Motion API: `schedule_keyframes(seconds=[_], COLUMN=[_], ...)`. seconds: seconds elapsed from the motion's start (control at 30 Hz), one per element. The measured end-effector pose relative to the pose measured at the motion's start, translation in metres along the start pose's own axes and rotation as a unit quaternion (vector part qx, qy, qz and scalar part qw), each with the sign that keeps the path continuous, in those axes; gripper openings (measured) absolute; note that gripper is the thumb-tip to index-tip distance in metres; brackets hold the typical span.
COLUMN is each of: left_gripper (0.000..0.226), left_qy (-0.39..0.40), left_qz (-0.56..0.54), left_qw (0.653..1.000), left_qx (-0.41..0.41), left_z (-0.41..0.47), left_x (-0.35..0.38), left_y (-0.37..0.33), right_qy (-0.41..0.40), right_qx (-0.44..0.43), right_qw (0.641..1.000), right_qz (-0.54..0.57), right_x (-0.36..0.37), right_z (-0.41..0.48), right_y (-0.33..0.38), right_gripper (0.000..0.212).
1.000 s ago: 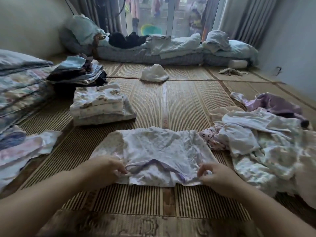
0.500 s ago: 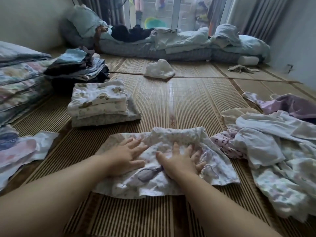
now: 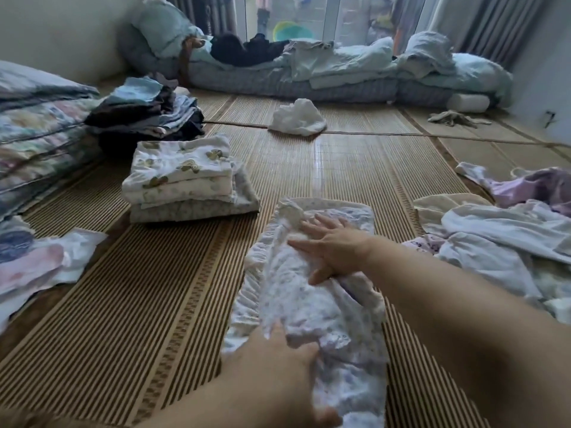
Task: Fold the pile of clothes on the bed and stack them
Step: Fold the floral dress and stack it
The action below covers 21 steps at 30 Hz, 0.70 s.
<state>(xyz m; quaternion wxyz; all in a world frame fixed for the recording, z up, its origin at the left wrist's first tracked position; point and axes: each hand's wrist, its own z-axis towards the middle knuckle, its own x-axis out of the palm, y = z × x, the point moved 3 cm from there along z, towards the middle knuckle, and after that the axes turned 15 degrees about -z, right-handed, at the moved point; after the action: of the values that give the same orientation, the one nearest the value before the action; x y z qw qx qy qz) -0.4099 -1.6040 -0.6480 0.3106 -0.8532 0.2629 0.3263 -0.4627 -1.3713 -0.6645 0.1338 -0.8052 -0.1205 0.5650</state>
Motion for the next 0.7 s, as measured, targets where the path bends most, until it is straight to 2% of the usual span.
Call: schedule_keyframes(seconds=[0.07,0.13,0.2,0.23,0.27,0.33,0.4,0.47,0.57,0.63,0.7], left_gripper=[0.081,0.081,0.088,0.095,0.099,0.102,0.104,0.097,0.074,0.056,0.040], left_qy=[0.006,-0.090,-0.195,-0.201,-0.167,-0.046,-0.002,-0.024,-0.070,-0.110,-0.142], left_qz=[-0.013,-0.009,0.009,0.023,0.033,0.024,0.021,0.005,-0.012,-0.020,-0.046], left_qw=[0.999,0.991,0.973,0.970,0.975,0.986,0.986,0.984,0.980,0.977,0.970], left_qx=[0.037,0.096,0.126,0.136,0.145,0.158,0.167,0.175,0.187,0.183,0.193], left_z=[-0.011,-0.026,-0.032,-0.031,-0.028,-0.022,-0.016,-0.009,-0.003,-0.004,-0.007], left_x=[0.000,-0.007,-0.020,-0.025,-0.026,-0.025,-0.021,-0.020,-0.014,-0.009,-0.007], left_y=[-0.005,0.005,0.026,0.038,0.051,0.071,0.085,0.089,0.086,0.083,0.080], right_qy=[-0.061,-0.165,-0.212,-0.199,-0.166,-0.074,-0.006,0.009,-0.028,-0.051,-0.048], right_qx=[0.033,0.061,0.061,0.050,0.038,0.014,0.007,0.027,0.077,0.104,0.107], right_qw=[0.995,0.967,0.943,0.943,0.950,0.965,0.978,0.985,0.982,0.974,0.958], right_qz=[0.074,0.183,0.250,0.261,0.263,0.252,0.208,0.172,0.173,0.196,0.260], right_x=[-0.008,-0.007,0.003,0.009,0.015,0.027,0.037,0.044,0.046,0.042,0.035], right_z=[-0.028,-0.070,-0.115,-0.135,-0.153,-0.175,-0.186,-0.189,-0.189,-0.188,-0.191], right_y=[0.011,0.031,0.055,0.068,0.080,0.100,0.112,0.117,0.121,0.122,0.120], right_gripper=[0.091,0.076,0.077,0.080,0.082,0.090,0.100,0.095,0.062,0.048,0.044])
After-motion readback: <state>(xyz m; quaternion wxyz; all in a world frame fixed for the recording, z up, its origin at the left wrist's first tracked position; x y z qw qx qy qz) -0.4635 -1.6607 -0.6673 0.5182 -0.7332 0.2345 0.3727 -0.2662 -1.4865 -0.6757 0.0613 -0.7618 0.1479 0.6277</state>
